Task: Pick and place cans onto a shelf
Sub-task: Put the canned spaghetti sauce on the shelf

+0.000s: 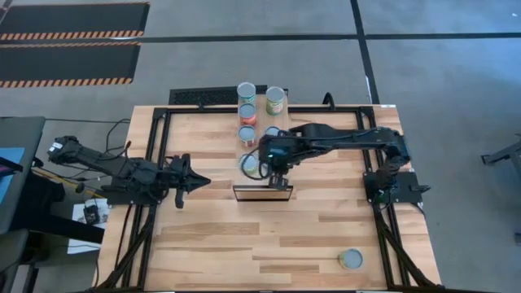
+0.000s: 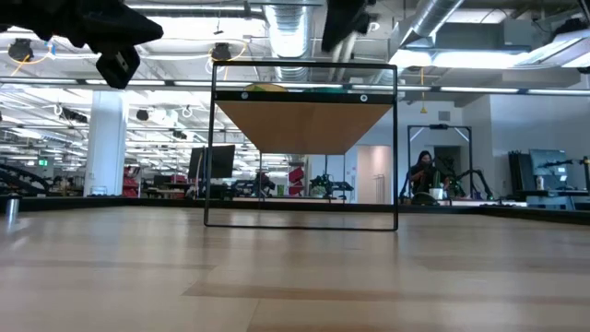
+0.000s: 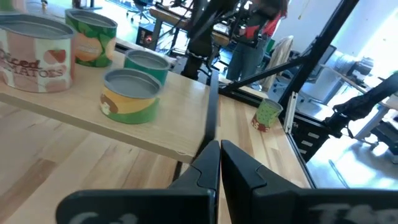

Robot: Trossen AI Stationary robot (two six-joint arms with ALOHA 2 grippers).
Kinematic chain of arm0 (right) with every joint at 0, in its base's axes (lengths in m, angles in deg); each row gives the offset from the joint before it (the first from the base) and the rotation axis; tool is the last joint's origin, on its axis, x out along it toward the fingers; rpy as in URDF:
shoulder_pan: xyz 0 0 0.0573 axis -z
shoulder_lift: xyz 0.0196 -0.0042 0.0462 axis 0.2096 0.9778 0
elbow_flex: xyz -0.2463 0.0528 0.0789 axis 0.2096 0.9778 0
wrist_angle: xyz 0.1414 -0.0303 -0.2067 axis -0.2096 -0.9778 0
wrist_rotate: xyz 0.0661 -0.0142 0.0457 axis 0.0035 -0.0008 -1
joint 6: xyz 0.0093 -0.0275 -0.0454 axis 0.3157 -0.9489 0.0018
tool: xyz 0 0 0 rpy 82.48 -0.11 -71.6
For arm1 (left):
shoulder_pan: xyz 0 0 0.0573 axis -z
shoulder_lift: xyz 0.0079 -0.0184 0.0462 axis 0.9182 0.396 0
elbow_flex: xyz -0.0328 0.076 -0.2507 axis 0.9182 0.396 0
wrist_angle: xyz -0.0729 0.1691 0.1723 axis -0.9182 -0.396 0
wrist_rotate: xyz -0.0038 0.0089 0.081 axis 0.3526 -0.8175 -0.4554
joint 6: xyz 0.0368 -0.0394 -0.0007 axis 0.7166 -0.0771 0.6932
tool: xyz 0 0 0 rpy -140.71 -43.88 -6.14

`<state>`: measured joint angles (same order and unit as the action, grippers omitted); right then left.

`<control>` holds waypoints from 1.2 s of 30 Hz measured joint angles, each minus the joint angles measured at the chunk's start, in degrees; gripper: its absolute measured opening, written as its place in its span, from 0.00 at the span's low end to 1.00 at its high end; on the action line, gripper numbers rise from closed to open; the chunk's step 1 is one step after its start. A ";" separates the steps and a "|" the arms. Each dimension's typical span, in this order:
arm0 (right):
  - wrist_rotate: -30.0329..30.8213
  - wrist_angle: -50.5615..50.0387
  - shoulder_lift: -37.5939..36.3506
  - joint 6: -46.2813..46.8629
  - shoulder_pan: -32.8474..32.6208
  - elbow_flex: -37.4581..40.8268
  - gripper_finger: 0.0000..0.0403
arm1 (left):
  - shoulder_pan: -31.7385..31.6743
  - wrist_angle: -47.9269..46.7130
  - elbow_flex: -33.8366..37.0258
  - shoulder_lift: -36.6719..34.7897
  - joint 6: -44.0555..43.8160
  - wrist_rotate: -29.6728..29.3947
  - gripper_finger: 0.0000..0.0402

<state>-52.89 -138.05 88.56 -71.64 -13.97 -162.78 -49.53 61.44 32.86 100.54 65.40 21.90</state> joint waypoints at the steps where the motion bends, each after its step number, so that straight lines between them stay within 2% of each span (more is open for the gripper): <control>1: -0.04 0.27 -1.12 0.00 -0.51 -0.04 0.06 | -1.27 0.02 0.00 0.00 0.21 1.27 0.00; 4: -0.04 2.58 -4.47 0.55 -2.39 1.18 0.03 | -4.91 0.44 0.00 0.02 1.26 4.84 0.00; 7: -0.31 6.89 -8.90 0.83 -4.08 6.38 0.03 | -8.45 1.99 0.02 0.04 3.00 7.62 0.00; 14: -1.99 27.61 -23.42 9.16 -7.75 29.43 0.01 | -16.52 6.31 0.02 0.04 4.56 13.40 0.00; 17: -1.77 31.57 -29.43 16.33 -11.14 37.22 0.01 | -18.75 6.45 0.02 0.04 5.11 13.61 0.00; 21: 2.19 28.17 -34.50 25.97 -18.15 42.26 0.01 | -21.01 6.91 0.02 0.04 5.83 13.61 0.00; 27: 2.44 18.05 -35.70 41.08 -28.96 43.64 0.01 | -23.21 6.91 0.02 0.04 5.43 13.24 0.00; 36: -7.44 17.12 -29.65 62.41 -44.21 46.34 0.01 | -24.69 6.85 0.02 0.04 5.37 13.19 0.00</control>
<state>-60.33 -120.92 58.91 -9.24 -58.18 -116.45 -74.22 68.29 32.88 100.58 70.76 35.09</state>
